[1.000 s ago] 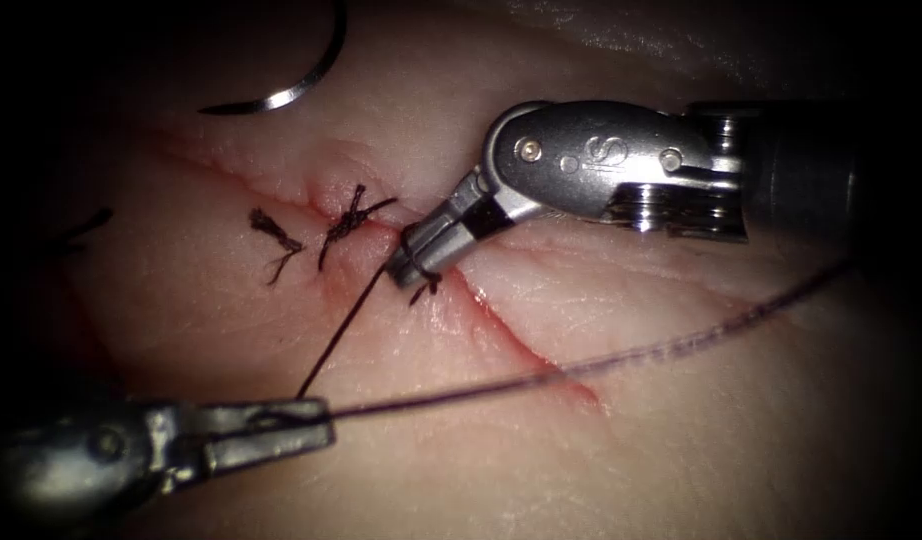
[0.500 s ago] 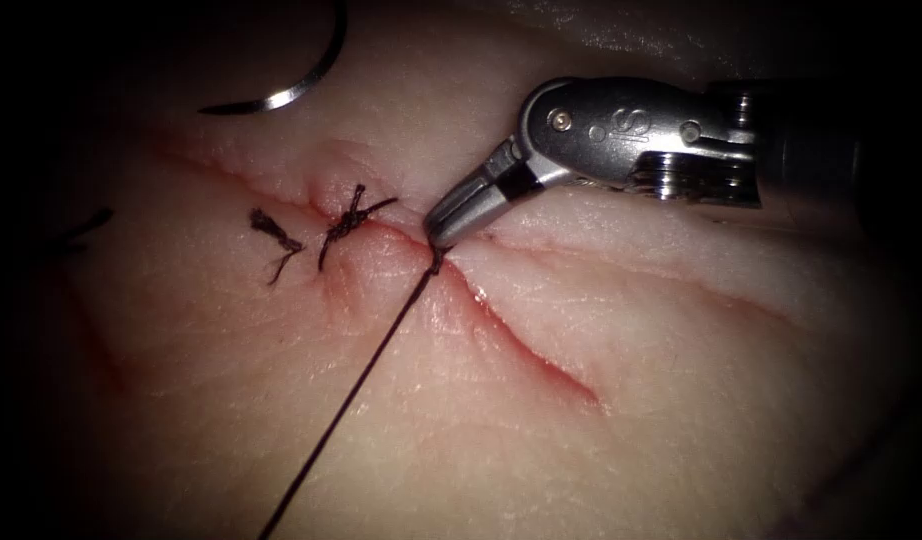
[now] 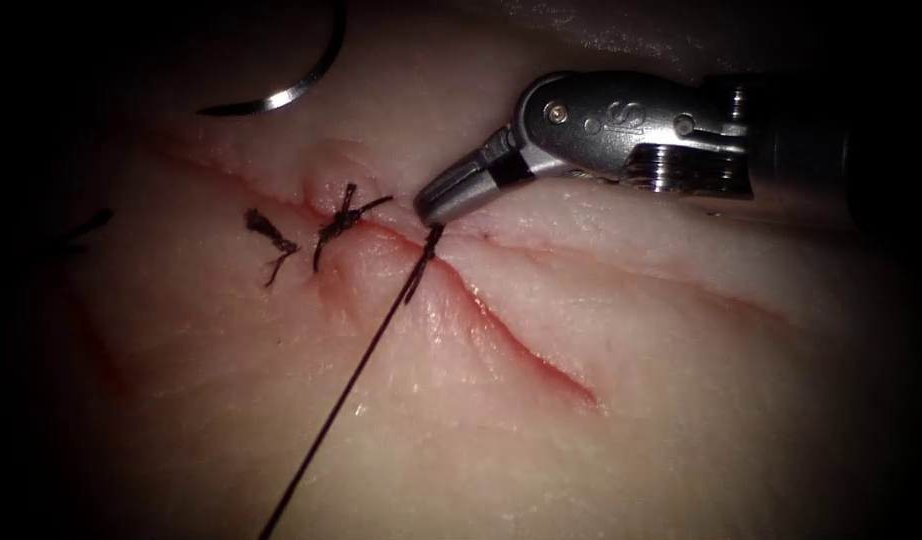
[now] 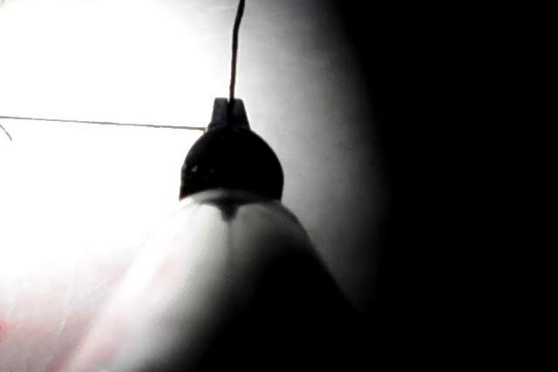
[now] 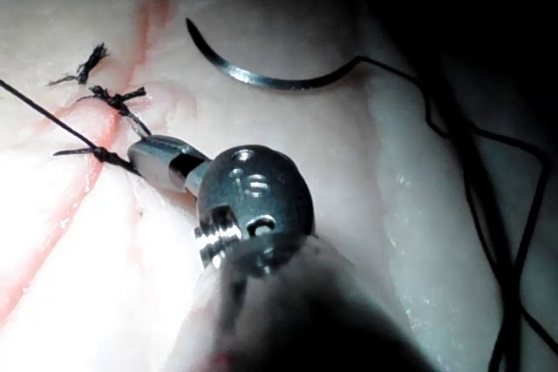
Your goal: Wound Closure
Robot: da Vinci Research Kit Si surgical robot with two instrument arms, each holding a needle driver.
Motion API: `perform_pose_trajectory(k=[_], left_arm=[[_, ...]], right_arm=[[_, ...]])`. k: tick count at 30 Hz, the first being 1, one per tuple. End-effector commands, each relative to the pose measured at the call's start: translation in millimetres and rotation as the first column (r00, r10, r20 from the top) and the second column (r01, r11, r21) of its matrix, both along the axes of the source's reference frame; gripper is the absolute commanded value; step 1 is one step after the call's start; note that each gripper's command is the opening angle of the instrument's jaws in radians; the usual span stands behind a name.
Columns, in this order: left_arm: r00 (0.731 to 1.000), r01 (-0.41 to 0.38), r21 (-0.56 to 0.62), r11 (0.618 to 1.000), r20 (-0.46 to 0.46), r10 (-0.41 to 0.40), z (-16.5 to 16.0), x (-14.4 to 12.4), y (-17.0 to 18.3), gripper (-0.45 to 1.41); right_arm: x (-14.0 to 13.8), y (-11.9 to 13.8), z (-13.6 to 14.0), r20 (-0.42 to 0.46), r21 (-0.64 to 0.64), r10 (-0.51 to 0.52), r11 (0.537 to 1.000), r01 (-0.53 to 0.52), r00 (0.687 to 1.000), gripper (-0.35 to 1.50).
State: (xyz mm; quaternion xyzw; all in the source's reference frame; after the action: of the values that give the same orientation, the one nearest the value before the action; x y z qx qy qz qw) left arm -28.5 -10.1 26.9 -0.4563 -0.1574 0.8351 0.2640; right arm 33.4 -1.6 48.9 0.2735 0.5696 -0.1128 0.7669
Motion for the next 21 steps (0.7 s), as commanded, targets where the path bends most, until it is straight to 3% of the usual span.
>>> perform_pose_trajectory(k=[1,11,17,18,21], left_arm=[[1.0,0.0,-0.001,1.0,0.001,0.0,0.6,-0.5,-0.6,-0.45],[0.999,-0.022,-0.002,1.0,0.026,0.022,1.8,-1.0,-2.2,-0.45],[1.0,-0.017,0.004,1.0,0.019,0.017,1.3,-1.1,-0.3,-0.45],[1.0,-0.004,0.001,1.0,0.013,0.004,1.2,-1.1,0.5,-0.45],[1.0,0.022,-0.023,0.999,0.016,-0.022,1.2,-1.1,3.2,-0.45]], right_arm=[[0.8,0.4,0.4,0.002,-0.002,0.008,1.0,-0.008,1.0,-0.35],[0.8,0.7,0.6,0.019,-0.003,0.048,0.999,-0.048,0.999,-0.35],[1.1,-0.1,0.1,0.021,0.029,0.048,0.998,-0.048,0.999,-0.35],[1.2,-0.3,-0.2,0.03,0.05,0.074,0.996,-0.075,0.997,-0.2],[1.1,-0.2,-1.3,0.047,0.073,0.173,0.982,-0.176,0.984,0.81]])
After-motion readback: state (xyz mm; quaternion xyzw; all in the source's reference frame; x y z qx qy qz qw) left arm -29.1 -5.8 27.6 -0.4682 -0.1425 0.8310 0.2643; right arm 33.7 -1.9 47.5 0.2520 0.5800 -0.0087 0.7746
